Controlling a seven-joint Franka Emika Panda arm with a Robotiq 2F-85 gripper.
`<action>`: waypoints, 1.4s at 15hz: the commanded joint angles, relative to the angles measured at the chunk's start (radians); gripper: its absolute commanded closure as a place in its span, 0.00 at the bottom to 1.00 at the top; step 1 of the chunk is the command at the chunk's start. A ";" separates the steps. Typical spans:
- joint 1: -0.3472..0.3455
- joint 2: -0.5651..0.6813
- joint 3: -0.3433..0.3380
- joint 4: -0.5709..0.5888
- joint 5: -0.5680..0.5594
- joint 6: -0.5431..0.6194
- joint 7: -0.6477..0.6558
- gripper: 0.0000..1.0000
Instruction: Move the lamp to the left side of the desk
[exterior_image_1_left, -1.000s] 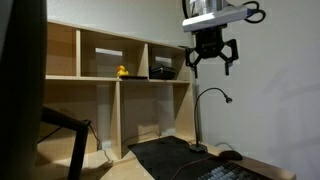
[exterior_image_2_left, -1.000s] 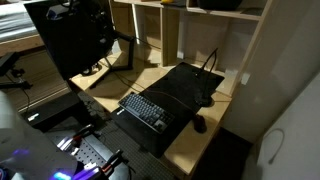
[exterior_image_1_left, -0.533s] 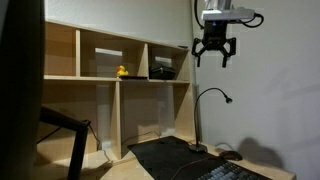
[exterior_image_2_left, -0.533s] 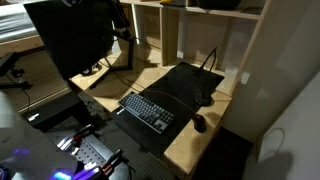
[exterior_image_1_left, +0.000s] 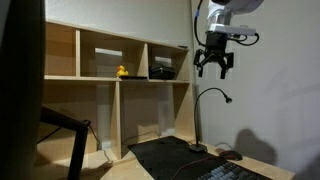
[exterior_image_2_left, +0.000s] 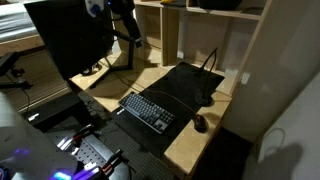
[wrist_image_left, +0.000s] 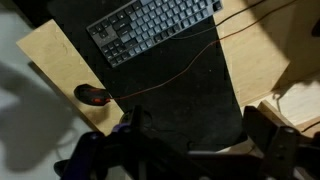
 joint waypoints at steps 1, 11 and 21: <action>-0.048 0.200 -0.057 0.182 0.081 -0.075 -0.142 0.00; -0.108 0.281 -0.044 0.302 -0.103 -0.006 -0.301 0.00; -0.144 0.287 -0.042 0.358 -0.182 0.095 -0.217 0.00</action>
